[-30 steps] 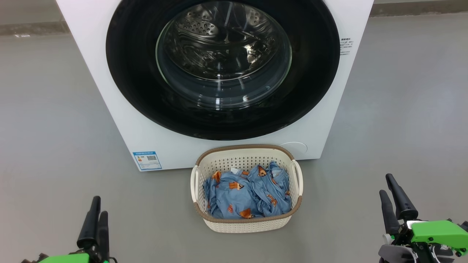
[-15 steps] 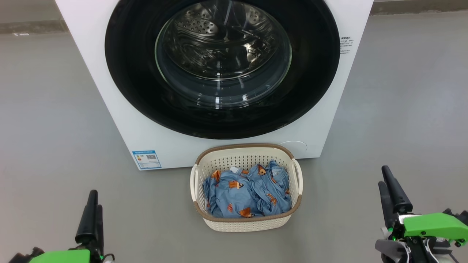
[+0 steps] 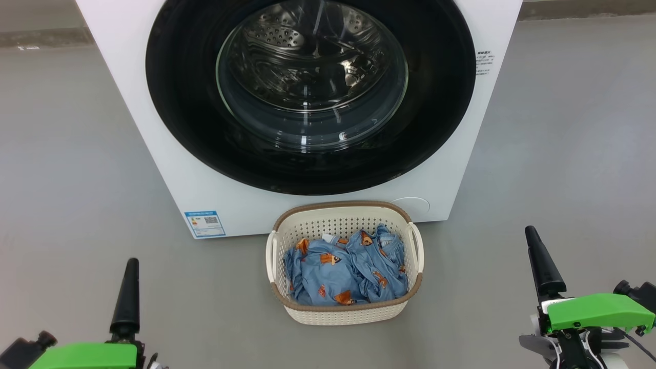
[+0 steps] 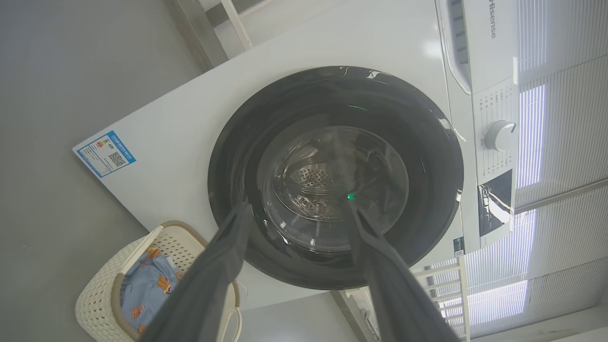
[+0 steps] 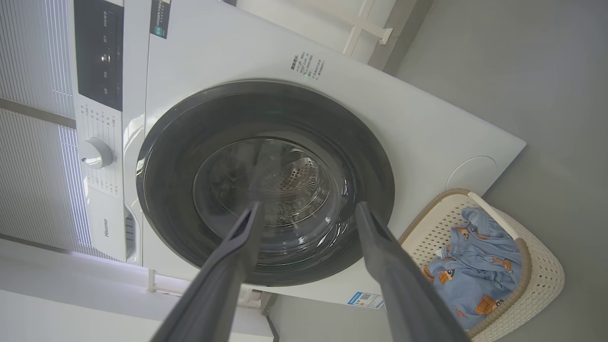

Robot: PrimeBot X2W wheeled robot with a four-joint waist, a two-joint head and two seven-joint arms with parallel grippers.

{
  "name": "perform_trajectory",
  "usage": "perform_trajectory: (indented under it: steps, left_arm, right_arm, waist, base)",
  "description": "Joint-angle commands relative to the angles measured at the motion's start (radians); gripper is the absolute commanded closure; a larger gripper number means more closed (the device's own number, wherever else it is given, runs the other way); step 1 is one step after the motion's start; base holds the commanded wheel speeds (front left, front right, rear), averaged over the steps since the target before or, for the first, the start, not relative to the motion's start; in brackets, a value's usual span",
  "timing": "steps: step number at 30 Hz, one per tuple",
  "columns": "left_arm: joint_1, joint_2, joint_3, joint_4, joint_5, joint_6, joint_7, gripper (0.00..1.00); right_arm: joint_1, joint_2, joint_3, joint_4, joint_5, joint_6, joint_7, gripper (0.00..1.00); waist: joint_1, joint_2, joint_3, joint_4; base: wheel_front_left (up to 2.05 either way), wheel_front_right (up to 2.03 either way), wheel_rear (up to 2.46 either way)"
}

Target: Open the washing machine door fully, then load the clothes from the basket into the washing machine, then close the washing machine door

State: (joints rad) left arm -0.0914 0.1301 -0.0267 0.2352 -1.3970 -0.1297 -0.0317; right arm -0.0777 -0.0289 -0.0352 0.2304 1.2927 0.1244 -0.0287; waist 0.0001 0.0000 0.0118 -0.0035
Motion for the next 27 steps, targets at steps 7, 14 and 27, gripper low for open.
perform_trajectory:
  steps: [7, 14, 27]
  left_arm:
    - [-0.054, 0.032, 0.006, -0.038, 0.115, -0.001, -0.027, 0.0]
    - [-0.057, 0.044, -0.001, -0.03, 0.225, -0.001, -0.048, 0.0]
    - [-0.07, 0.063, -0.005, 0.003, 0.42, -0.001, -0.086, 0.0]
  right_arm:
    - [-0.067, -0.012, 0.026, -0.041, -0.116, 0.003, -0.029, 0.0]
    - [-0.076, -0.013, 0.043, -0.039, -0.242, 0.003, -0.05, 0.0]
    - [-0.102, -0.015, 0.072, -0.009, -0.496, 0.004, -0.088, 0.0]
  waist:
    - [-0.0001, 0.0, -0.001, -0.001]
    - [-0.0001, 0.0, -0.002, -0.002]
    - [-0.0001, 0.0, -0.007, -0.004]
  base:
    - [0.0, 0.0, 0.0]
    - [0.0, 0.0, 0.0]
    - [0.0, 0.0, 0.0]
